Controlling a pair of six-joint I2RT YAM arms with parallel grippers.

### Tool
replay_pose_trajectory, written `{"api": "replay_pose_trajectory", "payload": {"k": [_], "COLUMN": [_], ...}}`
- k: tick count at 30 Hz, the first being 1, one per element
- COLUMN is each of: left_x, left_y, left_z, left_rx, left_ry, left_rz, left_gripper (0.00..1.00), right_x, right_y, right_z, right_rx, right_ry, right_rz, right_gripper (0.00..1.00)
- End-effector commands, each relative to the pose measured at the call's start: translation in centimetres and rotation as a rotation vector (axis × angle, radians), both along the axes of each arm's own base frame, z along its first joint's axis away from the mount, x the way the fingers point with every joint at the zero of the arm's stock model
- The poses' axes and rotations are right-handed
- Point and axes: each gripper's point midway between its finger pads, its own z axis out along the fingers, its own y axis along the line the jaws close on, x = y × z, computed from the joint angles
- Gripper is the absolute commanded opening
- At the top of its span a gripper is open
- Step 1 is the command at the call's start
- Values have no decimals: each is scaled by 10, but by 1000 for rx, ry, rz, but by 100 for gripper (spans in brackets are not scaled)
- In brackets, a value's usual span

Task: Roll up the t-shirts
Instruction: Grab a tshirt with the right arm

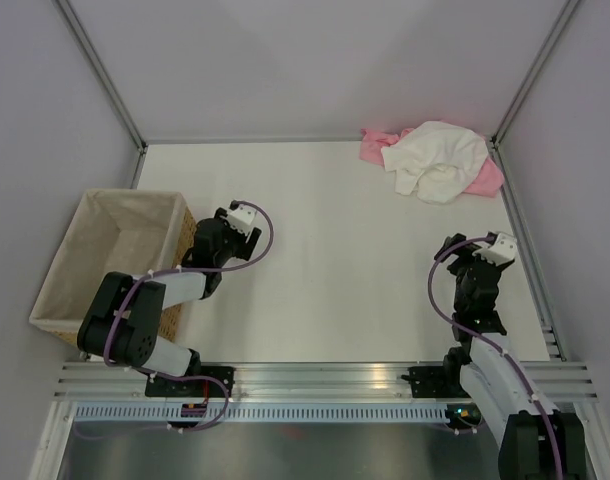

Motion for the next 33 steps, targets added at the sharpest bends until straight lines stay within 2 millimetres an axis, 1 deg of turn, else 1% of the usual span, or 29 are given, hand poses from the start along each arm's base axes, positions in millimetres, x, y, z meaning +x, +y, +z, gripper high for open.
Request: {"api": "replay_pose_trajectory", "payload": {"k": [1,2,4,5,7,8,9,10,11,12,13,14,15,16,17,18,19,20,22,23,24,25,27,28,29,30,31,32,33], "left_x": [0,-5,-12,-6,1,5,11,14,21,20,22,28,27,28,29,28,27,26,23,24,23,22,20,20,17,15,13,10,8], "left_y": [-6,-12,-34,-37,-39,-38,-36,-34,-32,-30,-29,-28,-26,-24,-24,-24,-24,-25,-26,-25,-24,-23,-19,-18,-18,-18,-19,-21,-22], "left_z": [13,13,19,26,29,34,42,48,58,57,60,70,68,70,73,74,74,75,71,72,71,71,74,76,74,75,77,75,74], "left_rx": [-40,-40,-32,-21,-2,7,26,37,48,62,65,60,68,69,68,70,69,67,67,67,70,73,78,74,75,73,67,57,52], "left_ry": [-32,-29,-9,11,41,41,37,26,9,28,38,32,53,51,45,44,44,44,65,67,70,74,66,66,72,71,68,81,86], "left_rz": [-27,-75,-210,-207,-191,-176,-152,-139,-121,-114,-103,-78,-67,-58,-53,-54,-58,-62,-70,-67,-61,-57,-39,-36,-36,-38,-44,-55,-60], "left_gripper": [79,80,83,83,83,83,83,83,83,83,83,83,83,83,83,83,83,84,84,84,84,84,84,84,84,84,84,84,84], "right_x": [15,21,38,51,79,97,115,134,147,167,191,208,222,242,253,267,283,294,318,325,330,339,344,343,342,341,335,332,324], "right_y": [2,3,7,14,23,28,33,34,36,40,41,41,40,36,32,30,25,25,25,24,22,19,15,15,17,18,17,16,16], "right_z": [53,76,78,101,86,111,85,109,109,81,107,71,65,82,72,32,44,6,11,-17,-22,-14,-26,-28,-19,-12,-15,18,16], "right_rx": [47,85,109,126,125,126,135,142,148,154,157,168,170,167,165,164,164,168,189,192,191,186,182,181,188,187,182,175,157], "right_ry": [-43,-50,21,23,140,128,226,217,236,315,267,359,375,349,375,457,442,512,488,529,532,515,531,535,525,515,518,459,453], "right_rz": [-13,-19,-10,22,67,96,110,117,124,136,135,122,112,84,59,38,6,-10,-21,-34,-47,-62,-76,-73,-50,-37,-36,-31,-28], "right_gripper": [97,96,94,94,93,93,93,93,93,93,93,93,93,93,93,93,94,94,94,94,92,88,65,50,22,9,0,0,0]}}
